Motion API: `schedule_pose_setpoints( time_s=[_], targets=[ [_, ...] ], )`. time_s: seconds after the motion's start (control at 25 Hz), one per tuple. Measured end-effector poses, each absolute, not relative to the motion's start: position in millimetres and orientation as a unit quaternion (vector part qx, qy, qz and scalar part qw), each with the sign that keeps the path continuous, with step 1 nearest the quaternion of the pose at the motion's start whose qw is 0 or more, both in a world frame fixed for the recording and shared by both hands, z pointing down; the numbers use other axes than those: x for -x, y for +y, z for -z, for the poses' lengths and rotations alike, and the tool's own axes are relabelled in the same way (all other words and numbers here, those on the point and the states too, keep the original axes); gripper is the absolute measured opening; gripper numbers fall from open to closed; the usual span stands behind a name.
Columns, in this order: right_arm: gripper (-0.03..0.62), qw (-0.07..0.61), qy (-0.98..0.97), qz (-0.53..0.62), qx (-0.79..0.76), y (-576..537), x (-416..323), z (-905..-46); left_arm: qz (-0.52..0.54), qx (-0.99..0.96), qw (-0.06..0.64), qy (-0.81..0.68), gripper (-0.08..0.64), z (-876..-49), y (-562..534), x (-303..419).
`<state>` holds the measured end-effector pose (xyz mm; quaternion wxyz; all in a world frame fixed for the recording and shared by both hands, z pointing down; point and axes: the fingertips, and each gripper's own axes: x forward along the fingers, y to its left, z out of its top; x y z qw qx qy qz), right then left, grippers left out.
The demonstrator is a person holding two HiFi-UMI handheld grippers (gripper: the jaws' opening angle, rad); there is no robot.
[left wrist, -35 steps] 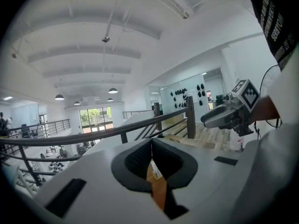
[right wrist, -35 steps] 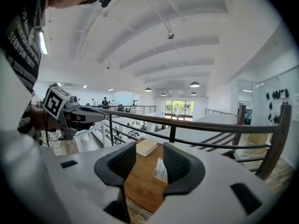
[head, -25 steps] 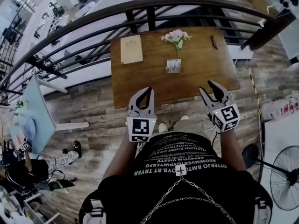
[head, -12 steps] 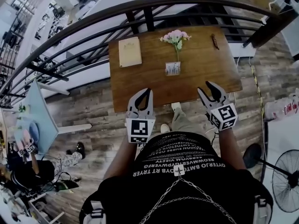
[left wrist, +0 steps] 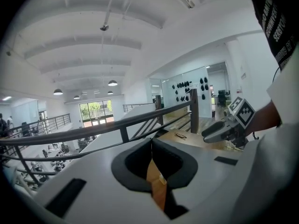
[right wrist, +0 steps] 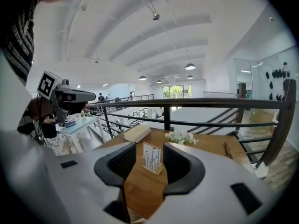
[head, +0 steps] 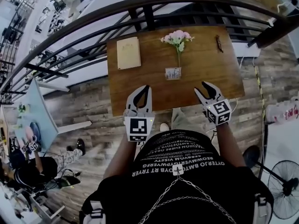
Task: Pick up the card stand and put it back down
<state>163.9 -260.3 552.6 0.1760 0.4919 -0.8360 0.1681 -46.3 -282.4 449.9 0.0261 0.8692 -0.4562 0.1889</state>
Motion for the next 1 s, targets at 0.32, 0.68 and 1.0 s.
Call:
schedule_pose_setpoints(
  time_s=[0.32, 0.68, 1.0],
  targets=[
    [0.166, 0.214, -0.843, -0.203, -0.449, -310.3, -162.9, -617.0, -0.191, -0.859, 0.033, -0.474, 0.028, -451.9, -333.8, 40.7],
    [0.167, 0.267, -0.855, -0.224, -0.384, -345.6, -144.2, -708.2, -0.204, -0.844, 0.050, -0.493, 0.028, -470.1, -373.1, 45.8],
    [0.179, 0.283, -0.857, -0.258, -0.346, -365.3, -126.1, -763.2, -0.210, -0.841, 0.070, -0.493, 0.028, -485.0, -382.4, 42.8]
  ],
)
